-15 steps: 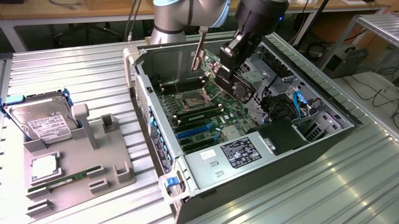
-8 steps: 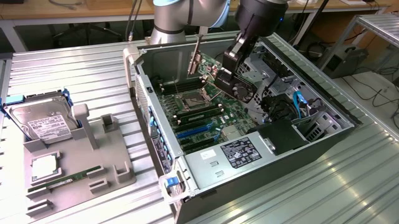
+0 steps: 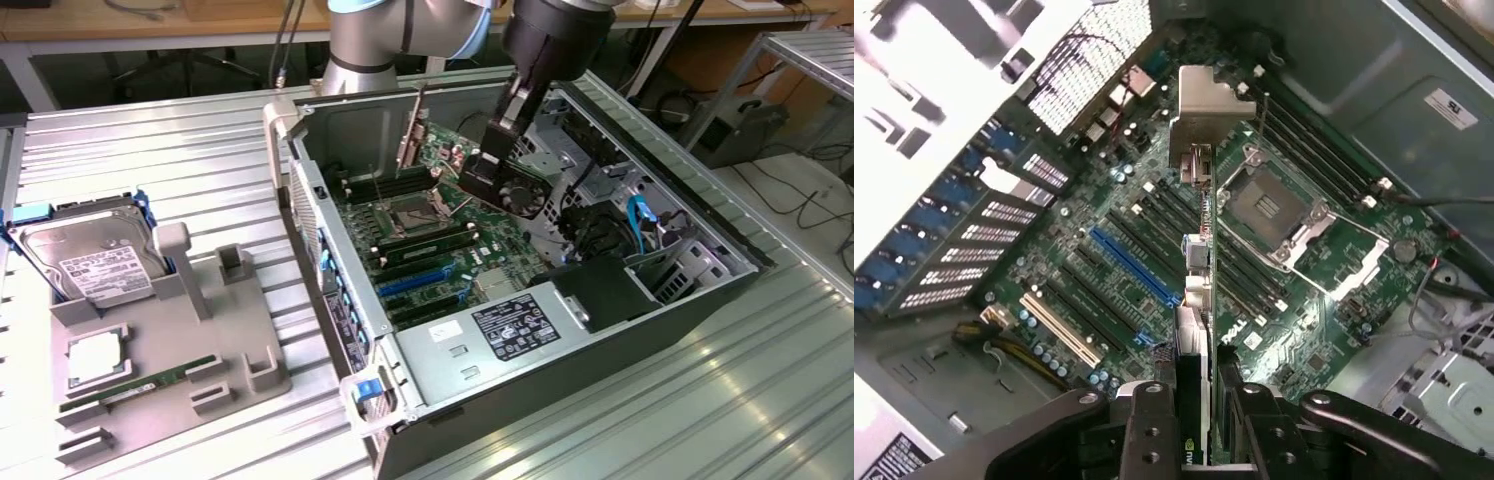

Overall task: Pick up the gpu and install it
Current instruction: 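Insert the gpu into the slot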

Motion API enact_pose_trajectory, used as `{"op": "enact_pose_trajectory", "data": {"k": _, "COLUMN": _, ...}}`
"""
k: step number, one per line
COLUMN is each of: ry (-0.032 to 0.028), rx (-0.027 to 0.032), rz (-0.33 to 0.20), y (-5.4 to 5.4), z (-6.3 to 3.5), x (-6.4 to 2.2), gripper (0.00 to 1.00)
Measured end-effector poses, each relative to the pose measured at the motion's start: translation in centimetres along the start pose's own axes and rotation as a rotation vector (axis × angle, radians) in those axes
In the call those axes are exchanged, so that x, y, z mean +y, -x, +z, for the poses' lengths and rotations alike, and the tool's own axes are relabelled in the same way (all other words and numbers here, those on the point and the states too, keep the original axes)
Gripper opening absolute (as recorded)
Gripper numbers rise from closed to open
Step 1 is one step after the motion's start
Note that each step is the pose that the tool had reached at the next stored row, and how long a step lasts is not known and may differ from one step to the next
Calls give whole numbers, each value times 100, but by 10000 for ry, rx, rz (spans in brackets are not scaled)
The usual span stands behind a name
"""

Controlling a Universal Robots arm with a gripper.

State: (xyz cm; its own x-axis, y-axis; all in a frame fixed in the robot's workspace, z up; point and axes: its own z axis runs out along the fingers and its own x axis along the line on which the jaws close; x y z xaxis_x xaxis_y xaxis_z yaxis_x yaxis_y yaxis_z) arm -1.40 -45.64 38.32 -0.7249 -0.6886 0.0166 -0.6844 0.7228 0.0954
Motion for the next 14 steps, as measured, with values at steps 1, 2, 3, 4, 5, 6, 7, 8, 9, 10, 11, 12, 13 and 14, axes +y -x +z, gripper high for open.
{"op": "enact_pose_trajectory", "data": {"k": 1, "ry": -10, "rx": 20, "rz": -272, "y": 0, "z": 5, "x": 0, "gripper": 26}}
{"op": "enact_pose_trajectory", "data": {"k": 2, "ry": -17, "rx": 32, "rz": -437, "y": 0, "z": 8, "x": -1, "gripper": 26}}
{"op": "enact_pose_trajectory", "data": {"k": 3, "ry": -23, "rx": 47, "rz": -631, "y": 0, "z": 11, "x": -1, "gripper": 26}}
{"op": "enact_pose_trajectory", "data": {"k": 4, "ry": -33, "rx": 65, "rz": -874, "y": 0, "z": 15, "x": -2, "gripper": 26}}
{"op": "enact_pose_trajectory", "data": {"k": 5, "ry": -40, "rx": 79, "rz": -1067, "y": 1, "z": 19, "x": -2, "gripper": 26}}
{"op": "enact_pose_trajectory", "data": {"k": 6, "ry": -47, "rx": 94, "rz": -1263, "y": 0, "z": 23, "x": -2, "gripper": 26}}
{"op": "enact_pose_trajectory", "data": {"k": 7, "ry": -54, "rx": 108, "rz": -1447, "y": 0, "z": 26, "x": -3, "gripper": 26}}
{"op": "enact_pose_trajectory", "data": {"k": 8, "ry": -60, "rx": 125, "rz": -1657, "y": 1, "z": 30, "x": -3, "gripper": 26}}
{"op": "enact_pose_trajectory", "data": {"k": 9, "ry": -67, "rx": 141, "rz": -1868, "y": 1, "z": 35, "x": -4, "gripper": 26}}
{"op": "enact_pose_trajectory", "data": {"k": 10, "ry": -73, "rx": 157, "rz": -2066, "y": 1, "z": 40, "x": -4, "gripper": 26}}
{"op": "enact_pose_trajectory", "data": {"k": 11, "ry": -77, "rx": 171, "rz": -2231, "y": 1, "z": 43, "x": -4, "gripper": 26}}
{"op": "enact_pose_trajectory", "data": {"k": 12, "ry": -83, "rx": 187, "rz": -2425, "y": 1, "z": 47, "x": -5, "gripper": 26}}
{"op": "enact_pose_trajectory", "data": {"k": 13, "ry": -88, "rx": 201, "rz": -2592, "y": 1, "z": 51, "x": -5, "gripper": 26}}
{"op": "enact_pose_trajectory", "data": {"k": 14, "ry": -99, "rx": 233, "rz": -2989, "y": 1, "z": 59, "x": -6, "gripper": 26}}
